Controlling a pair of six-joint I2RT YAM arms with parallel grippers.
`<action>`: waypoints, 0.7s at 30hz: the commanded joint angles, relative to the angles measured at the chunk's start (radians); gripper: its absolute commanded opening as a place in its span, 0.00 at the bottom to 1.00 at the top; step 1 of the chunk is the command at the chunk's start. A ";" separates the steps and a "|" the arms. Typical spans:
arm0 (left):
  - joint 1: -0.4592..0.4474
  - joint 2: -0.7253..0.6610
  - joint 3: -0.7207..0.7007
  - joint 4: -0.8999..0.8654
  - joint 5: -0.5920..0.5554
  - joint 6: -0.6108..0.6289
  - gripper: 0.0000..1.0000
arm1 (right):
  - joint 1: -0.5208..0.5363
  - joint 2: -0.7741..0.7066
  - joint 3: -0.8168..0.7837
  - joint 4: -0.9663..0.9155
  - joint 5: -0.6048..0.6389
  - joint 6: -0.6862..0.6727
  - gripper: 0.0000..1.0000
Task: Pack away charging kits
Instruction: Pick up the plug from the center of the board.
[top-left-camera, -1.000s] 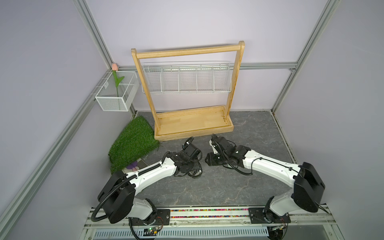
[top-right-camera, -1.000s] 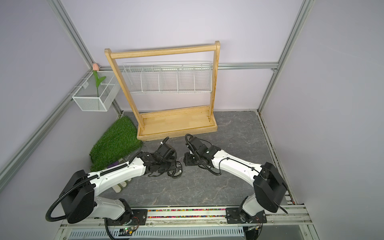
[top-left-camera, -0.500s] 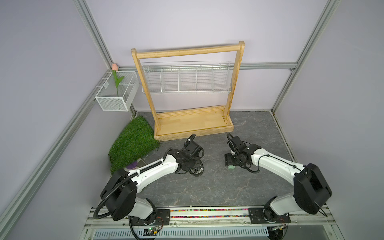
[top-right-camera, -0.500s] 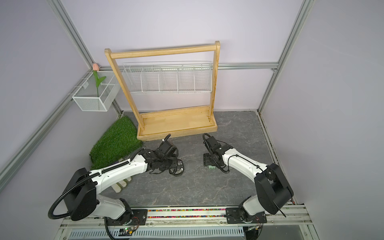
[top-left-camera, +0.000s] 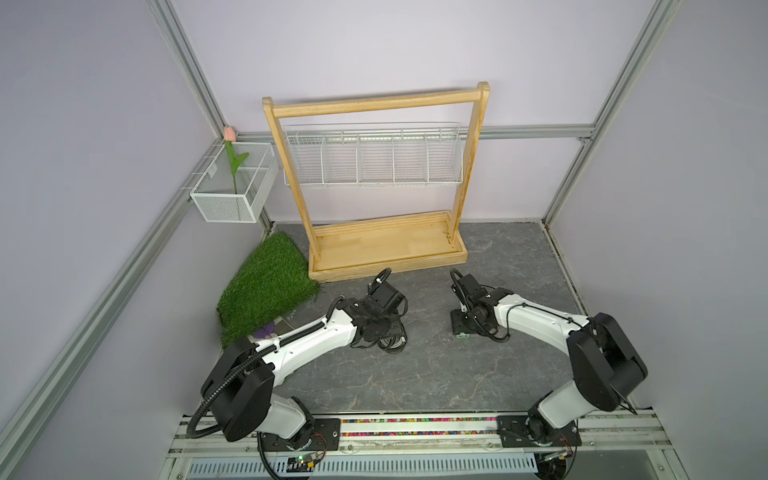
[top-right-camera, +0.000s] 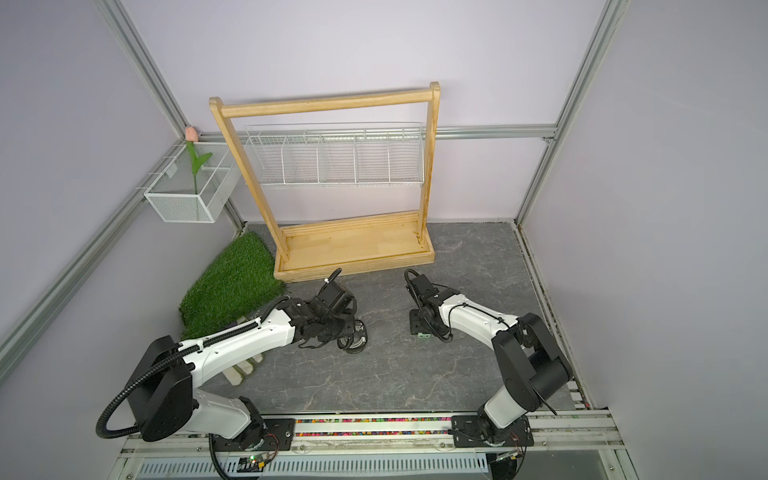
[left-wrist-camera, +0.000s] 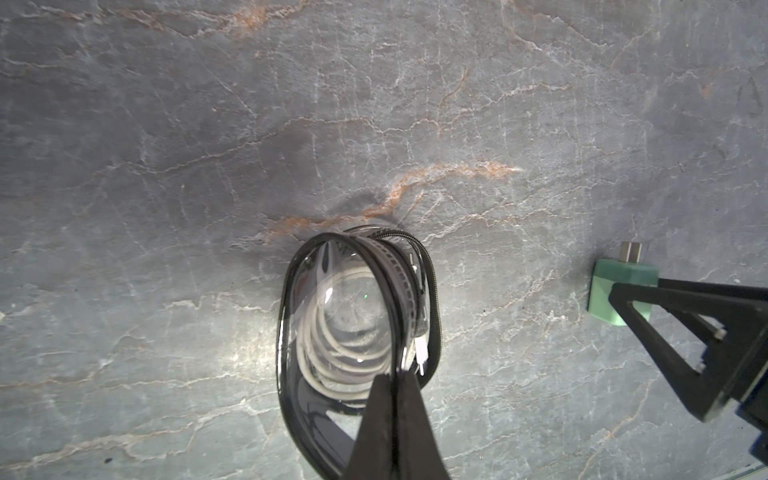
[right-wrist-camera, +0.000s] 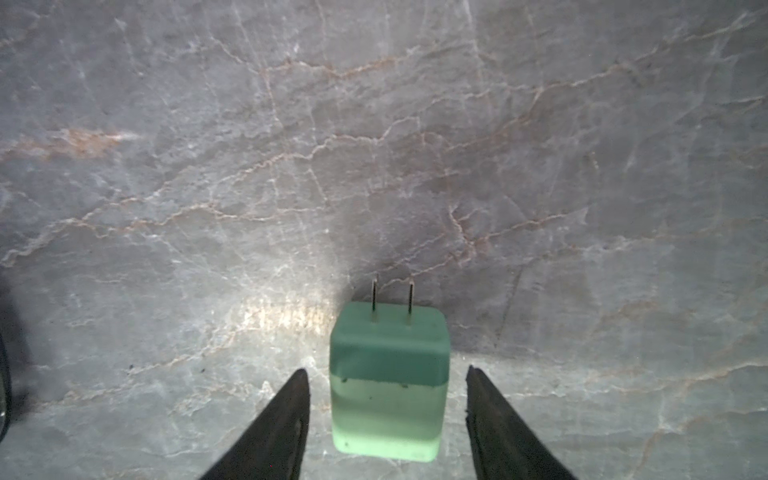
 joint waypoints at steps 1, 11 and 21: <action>0.006 0.007 0.027 -0.019 -0.003 0.009 0.00 | 0.000 0.020 -0.020 0.014 0.005 -0.005 0.59; 0.006 0.008 0.027 -0.012 -0.001 0.008 0.00 | 0.011 0.029 -0.021 0.021 0.025 -0.005 0.42; 0.005 0.010 0.021 0.002 0.003 0.005 0.00 | 0.136 -0.062 0.086 -0.050 -0.036 0.057 0.34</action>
